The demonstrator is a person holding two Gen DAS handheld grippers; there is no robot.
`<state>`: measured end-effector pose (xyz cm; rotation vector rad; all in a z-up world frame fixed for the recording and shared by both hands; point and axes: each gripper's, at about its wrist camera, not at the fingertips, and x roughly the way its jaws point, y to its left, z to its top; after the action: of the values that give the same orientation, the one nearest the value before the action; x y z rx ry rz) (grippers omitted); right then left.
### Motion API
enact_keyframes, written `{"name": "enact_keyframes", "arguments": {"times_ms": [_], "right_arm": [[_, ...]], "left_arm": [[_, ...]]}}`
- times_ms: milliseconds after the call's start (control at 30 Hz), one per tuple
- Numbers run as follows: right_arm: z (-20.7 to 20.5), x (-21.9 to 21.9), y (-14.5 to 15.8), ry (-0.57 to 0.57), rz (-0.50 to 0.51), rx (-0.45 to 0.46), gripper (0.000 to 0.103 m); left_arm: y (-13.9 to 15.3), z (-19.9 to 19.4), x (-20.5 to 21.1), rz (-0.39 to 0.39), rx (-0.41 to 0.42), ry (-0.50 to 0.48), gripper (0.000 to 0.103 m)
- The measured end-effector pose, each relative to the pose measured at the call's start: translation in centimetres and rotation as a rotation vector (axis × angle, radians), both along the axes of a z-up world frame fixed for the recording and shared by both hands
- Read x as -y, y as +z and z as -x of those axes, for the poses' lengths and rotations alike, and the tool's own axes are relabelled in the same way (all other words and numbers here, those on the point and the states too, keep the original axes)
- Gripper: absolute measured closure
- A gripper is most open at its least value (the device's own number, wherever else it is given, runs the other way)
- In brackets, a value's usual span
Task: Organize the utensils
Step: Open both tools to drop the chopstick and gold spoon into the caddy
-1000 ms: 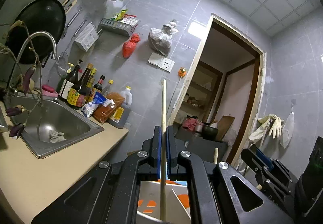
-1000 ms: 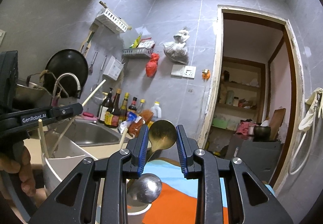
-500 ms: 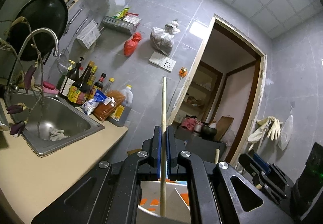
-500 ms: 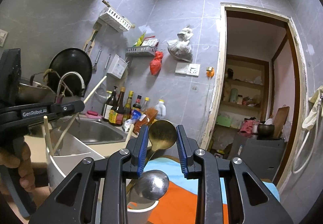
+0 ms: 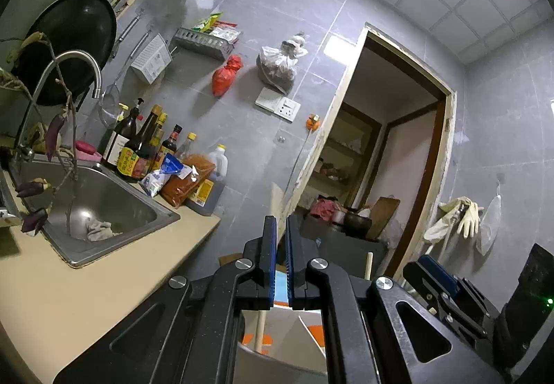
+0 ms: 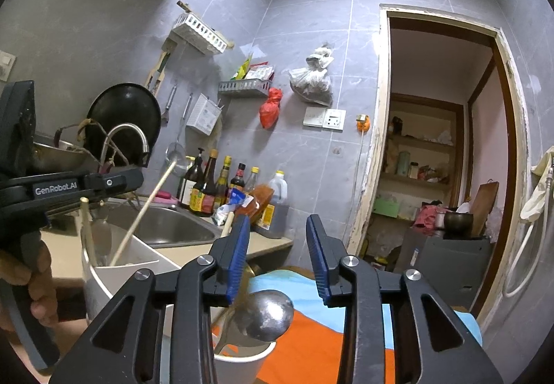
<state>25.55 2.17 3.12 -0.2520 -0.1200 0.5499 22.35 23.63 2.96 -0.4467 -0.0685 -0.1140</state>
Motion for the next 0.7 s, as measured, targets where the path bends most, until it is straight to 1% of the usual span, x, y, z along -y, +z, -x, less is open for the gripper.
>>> {"name": "enact_keyframes", "arguments": {"times_ms": [67,167,267,300,367,400,433,467,500,567,600,667,700], "right_arm": [[0.1,0.1,0.1,0.001,-0.007,-0.001,0.070],[0.4,0.2,0.5,0.000,-0.019,0.005,0.064],[0.9,0.6,1.2,-0.003,-0.039,0.013,0.055],[1.0,0.8,1.4,-0.004,-0.043,0.014,0.050],[1.5,1.2,2.0,-0.006,-0.048,0.012,0.047],[1.8,1.5,2.3,-0.008,-0.049,0.012,0.042],[2.1,1.9,2.5,-0.009,-0.052,0.011,0.036],[2.3,2.3,2.7,-0.010,-0.055,0.009,0.034],[2.7,2.8,2.9,-0.013,-0.056,0.005,0.031],[3.3,3.6,3.3,-0.020,-0.056,0.000,0.026],[3.5,4.1,3.4,-0.024,-0.056,-0.004,0.023],[4.2,5.5,3.9,-0.031,-0.063,-0.025,0.016],[4.3,5.9,4.0,-0.034,-0.066,-0.031,0.011]], "left_arm": [[0.0,0.2,-0.1,0.003,-0.011,-0.006,0.100],[-0.1,0.9,-0.2,0.004,-0.026,-0.005,0.096],[0.2,1.6,-0.1,0.004,-0.038,-0.005,0.074],[0.3,1.8,0.0,0.001,-0.042,-0.004,0.072],[0.8,2.4,0.4,-0.019,-0.054,0.001,0.067],[1.1,2.7,0.6,-0.032,-0.062,0.001,0.065],[1.4,3.0,0.9,-0.045,-0.073,0.002,0.058],[1.7,3.2,1.2,-0.054,-0.081,0.005,0.049],[2.0,3.5,1.6,-0.065,-0.087,0.003,0.045],[2.5,4.1,2.6,-0.099,-0.100,-0.007,0.034],[2.8,4.4,3.2,-0.122,-0.113,-0.009,0.032],[3.3,5.0,4.6,-0.173,-0.134,-0.022,0.023],[3.4,5.1,5.1,-0.187,-0.139,-0.025,0.021]]}}
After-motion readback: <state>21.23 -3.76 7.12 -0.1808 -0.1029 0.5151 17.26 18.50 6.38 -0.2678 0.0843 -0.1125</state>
